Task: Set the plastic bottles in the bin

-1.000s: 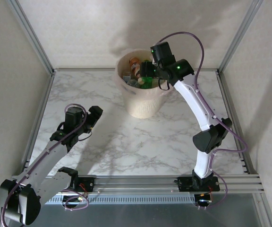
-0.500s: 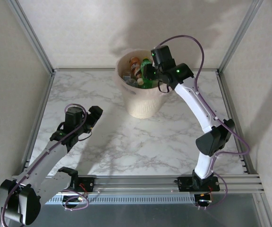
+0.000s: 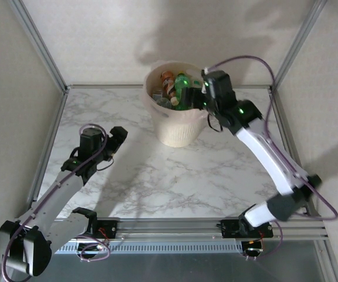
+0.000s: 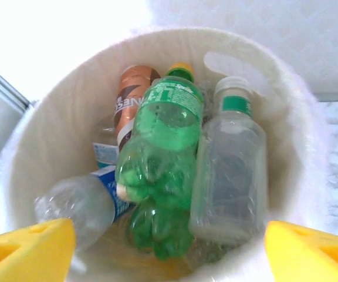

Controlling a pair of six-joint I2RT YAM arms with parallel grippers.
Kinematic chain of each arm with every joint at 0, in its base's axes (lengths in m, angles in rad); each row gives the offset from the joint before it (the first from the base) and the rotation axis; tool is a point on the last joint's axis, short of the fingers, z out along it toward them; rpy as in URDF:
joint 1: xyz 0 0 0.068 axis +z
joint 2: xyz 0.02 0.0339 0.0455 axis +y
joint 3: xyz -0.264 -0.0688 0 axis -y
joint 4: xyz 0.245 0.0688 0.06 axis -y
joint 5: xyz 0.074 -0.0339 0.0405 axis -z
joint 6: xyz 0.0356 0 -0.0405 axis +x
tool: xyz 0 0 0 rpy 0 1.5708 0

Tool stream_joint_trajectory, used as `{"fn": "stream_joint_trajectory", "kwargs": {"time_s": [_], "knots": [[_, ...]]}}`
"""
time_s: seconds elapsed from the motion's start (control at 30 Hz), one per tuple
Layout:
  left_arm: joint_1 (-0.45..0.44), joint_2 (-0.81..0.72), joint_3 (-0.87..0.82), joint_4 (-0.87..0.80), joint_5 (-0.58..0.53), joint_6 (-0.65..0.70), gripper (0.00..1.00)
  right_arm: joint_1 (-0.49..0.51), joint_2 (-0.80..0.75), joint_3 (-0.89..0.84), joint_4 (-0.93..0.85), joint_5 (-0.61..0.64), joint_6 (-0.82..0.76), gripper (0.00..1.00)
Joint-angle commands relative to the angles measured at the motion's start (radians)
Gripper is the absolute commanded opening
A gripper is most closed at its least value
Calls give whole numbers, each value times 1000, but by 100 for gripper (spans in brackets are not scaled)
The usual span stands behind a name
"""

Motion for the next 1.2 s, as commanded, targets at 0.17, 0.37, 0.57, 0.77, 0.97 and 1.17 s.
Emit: {"fn": "stream_joint_trajectory", "kwargs": {"time_s": [0.17,0.37,0.57,0.77,0.97,1.17], "knots": [[11,54,213,54,-407,302,100,6,-580,-794,637,165,-62,99],[11,136,10,370,-759,519,100,-64,-624,-1092,686,607,-49,99],[51,316,-206,807,-891,730,100,-188,-482,-1290,899,796,27,99],[94,448,-327,1101,-799,794,99,-345,-313,-1363,1171,802,-68,99],[128,513,-365,1271,-676,853,99,-420,-133,-1465,1651,591,-265,99],[162,551,-476,1501,-466,890,99,-574,58,-1547,2096,112,-305,99]]}}
